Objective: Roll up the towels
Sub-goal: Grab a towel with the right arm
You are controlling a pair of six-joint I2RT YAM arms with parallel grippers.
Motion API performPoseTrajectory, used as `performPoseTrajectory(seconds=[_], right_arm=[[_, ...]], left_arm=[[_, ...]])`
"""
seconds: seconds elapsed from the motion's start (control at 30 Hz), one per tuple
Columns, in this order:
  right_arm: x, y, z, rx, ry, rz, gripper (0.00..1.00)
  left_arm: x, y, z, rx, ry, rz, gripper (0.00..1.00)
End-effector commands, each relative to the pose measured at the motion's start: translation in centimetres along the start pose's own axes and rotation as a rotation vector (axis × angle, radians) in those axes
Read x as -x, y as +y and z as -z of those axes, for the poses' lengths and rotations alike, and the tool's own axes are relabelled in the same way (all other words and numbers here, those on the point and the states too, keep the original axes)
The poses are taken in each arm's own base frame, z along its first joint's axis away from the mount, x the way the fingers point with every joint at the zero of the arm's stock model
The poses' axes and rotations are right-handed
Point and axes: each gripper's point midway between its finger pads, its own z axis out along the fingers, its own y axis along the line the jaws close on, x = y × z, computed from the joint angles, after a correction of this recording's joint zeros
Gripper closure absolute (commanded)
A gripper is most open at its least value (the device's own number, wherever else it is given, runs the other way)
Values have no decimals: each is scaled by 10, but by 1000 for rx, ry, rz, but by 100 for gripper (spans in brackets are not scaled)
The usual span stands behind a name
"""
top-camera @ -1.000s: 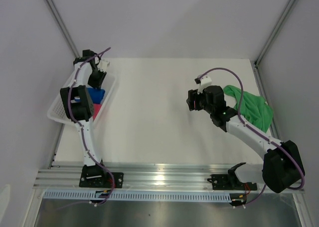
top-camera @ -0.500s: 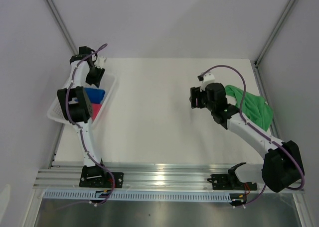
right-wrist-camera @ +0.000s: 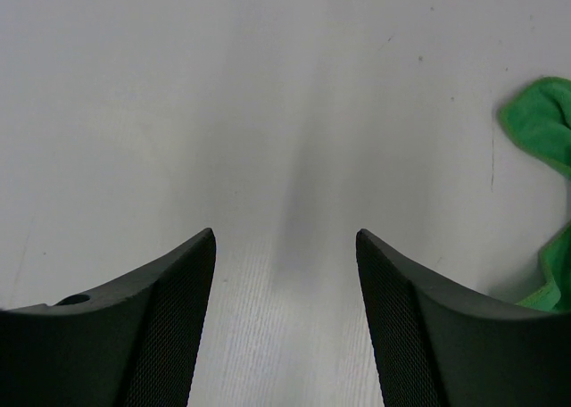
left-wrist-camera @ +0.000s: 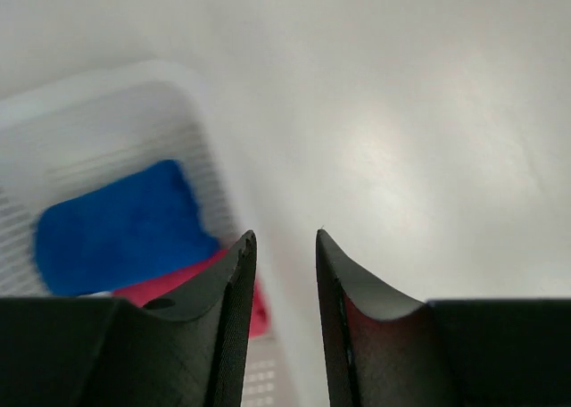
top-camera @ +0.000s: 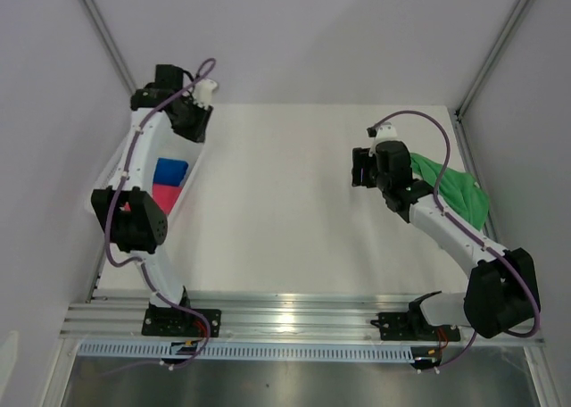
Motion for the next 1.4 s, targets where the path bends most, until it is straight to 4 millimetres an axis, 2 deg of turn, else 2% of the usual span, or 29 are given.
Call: performPoseTrajectory(seconds=[0.0,0.03,0.1,0.13,0.23,0.33,0.57,0.8,0.87,0.9,0.93,1.07,1.2,1.23,1.3,1.33,1.37], right_arm=[[8,6,-2,23,-38,-27,33],[6,6,-2,27,-35,-24,33],[4,6,-2,28,-34,-20,33],[-1,5,-3,27,-27,-19,33],[-5,4,-2,29,-30,-17,33],[-10,2,-3,24,-16,-17,33],[-19,-14,-1,-15,6,-31,33],[-9,-19,2,-23,-16,-33,33],[-9,-19,0,-24,-14,-32,33],[-9,-21,0,-25,-13,-37,32],[-8,-20,0,-19,-10,-43,32],[-8,-24,0,-26,-1,-39,32],[-14,-43,-1,-93,39,-46,31],[-10,-57,-1,-137,41,-62,30],[-25,-82,-5,-226,123,-89,29],[-18,-104,-6,-281,129,-127,28],[-31,-117,-13,-317,186,-146,28]], left_arm=[[-40,-88,-18,-251,159,-24,64],[-52,-93,-27,-256,190,-21,65],[-57,-91,-36,-229,206,-1,65],[-64,-88,-47,-213,228,3,65],[-71,-74,-66,-140,272,8,66],[-71,-61,-81,-79,281,2,67],[-90,-20,-115,38,350,30,68],[-81,9,-131,105,338,39,69],[-68,17,-131,127,309,39,69],[-72,19,-135,128,324,40,69],[-61,26,-132,149,300,41,69],[-51,35,-130,176,277,31,69],[-30,11,-114,68,204,41,66],[-15,-1,-100,37,154,25,64],[-3,-15,-85,5,123,3,62],[12,-25,-69,-4,81,-18,60],[19,-34,-58,-32,63,-20,59]])
